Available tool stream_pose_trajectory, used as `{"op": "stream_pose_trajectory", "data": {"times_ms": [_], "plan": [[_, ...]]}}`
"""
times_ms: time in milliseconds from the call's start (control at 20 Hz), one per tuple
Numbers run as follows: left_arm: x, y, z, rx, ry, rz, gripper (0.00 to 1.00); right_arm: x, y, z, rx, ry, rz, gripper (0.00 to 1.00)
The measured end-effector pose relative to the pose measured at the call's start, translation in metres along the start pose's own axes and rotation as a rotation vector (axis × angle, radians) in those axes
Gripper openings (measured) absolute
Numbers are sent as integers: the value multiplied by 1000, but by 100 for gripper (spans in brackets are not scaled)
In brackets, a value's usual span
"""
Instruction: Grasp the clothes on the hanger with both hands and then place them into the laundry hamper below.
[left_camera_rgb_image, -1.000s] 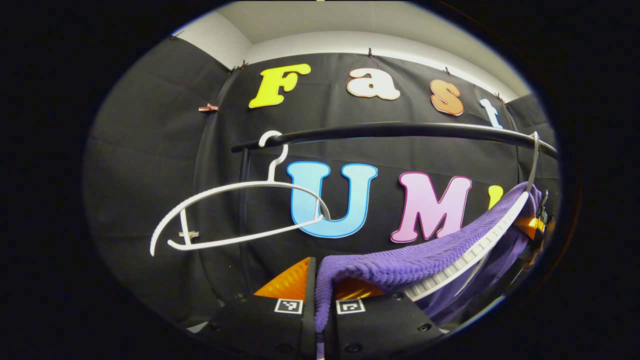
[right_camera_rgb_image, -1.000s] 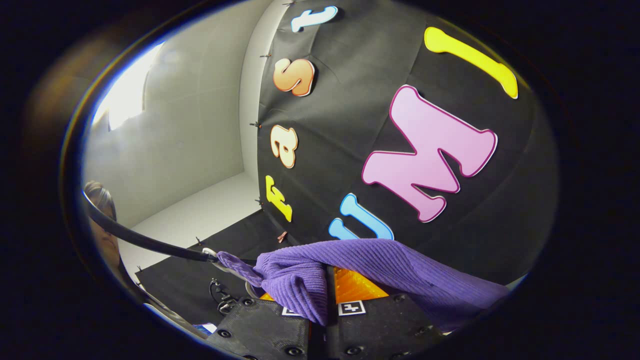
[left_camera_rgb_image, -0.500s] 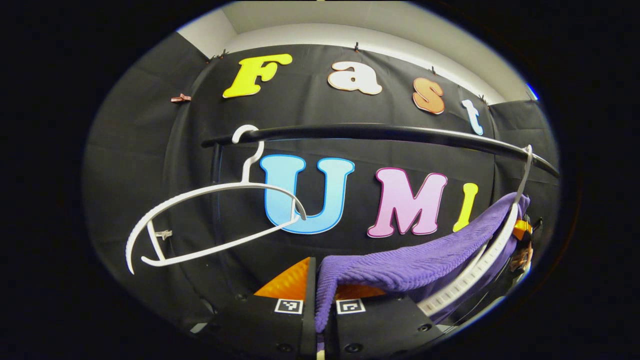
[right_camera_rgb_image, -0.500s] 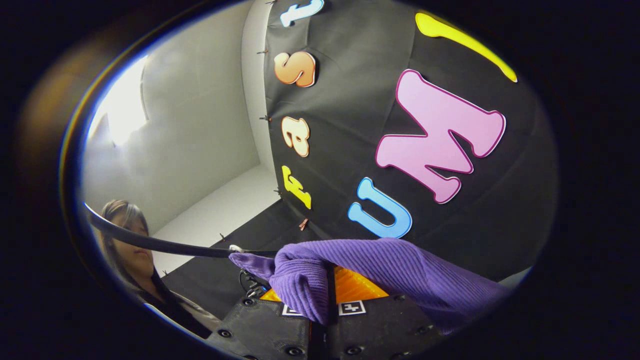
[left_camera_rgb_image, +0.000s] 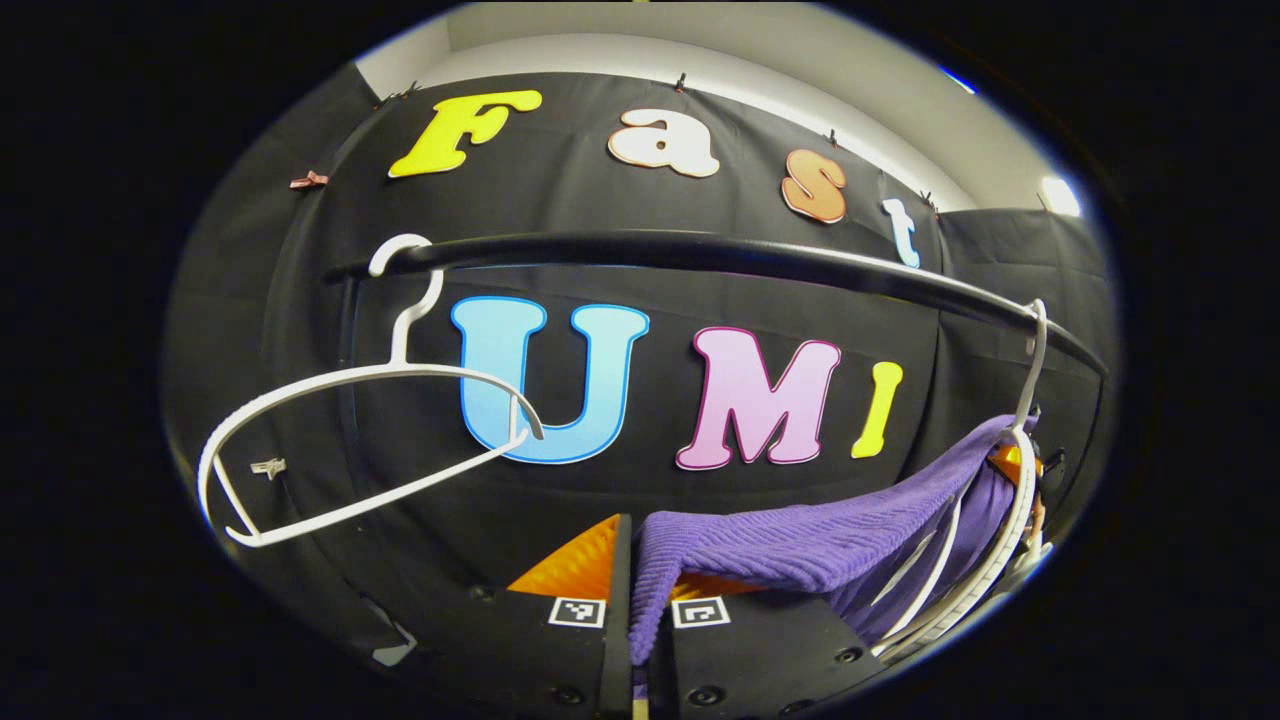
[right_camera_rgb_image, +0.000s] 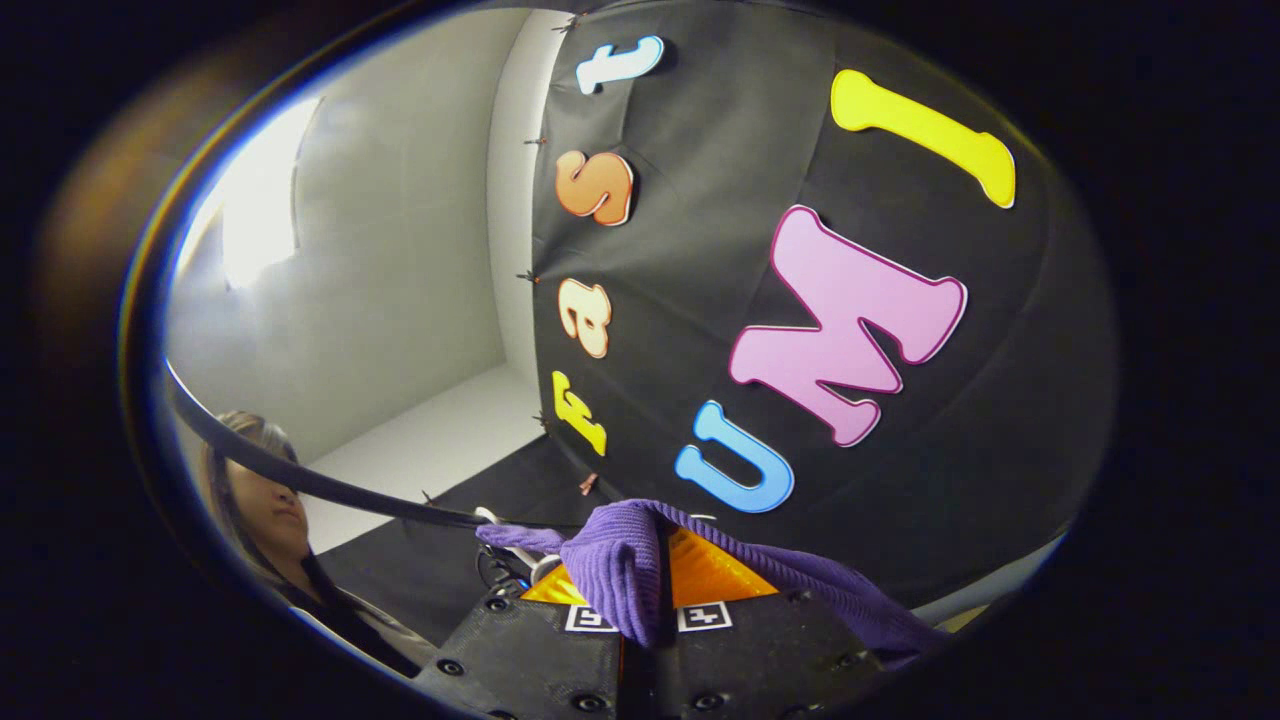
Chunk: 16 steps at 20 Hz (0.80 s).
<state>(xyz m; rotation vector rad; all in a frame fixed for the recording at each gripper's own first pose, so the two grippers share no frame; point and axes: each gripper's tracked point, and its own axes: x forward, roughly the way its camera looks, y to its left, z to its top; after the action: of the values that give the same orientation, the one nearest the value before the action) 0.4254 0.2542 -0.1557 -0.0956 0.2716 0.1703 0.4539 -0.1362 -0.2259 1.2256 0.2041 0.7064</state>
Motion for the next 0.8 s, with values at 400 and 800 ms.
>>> {"op": "stream_pose_trajectory", "data": {"times_ms": [400, 800], "plan": [[22, -13, -27, -42, 79, -165, 10, 17, -61, 36, 48, -97, -128, 12], [46, 3, -107, 28, 144, -35, 10, 9, -135, -37, -29, 62, -380, 12]]}}
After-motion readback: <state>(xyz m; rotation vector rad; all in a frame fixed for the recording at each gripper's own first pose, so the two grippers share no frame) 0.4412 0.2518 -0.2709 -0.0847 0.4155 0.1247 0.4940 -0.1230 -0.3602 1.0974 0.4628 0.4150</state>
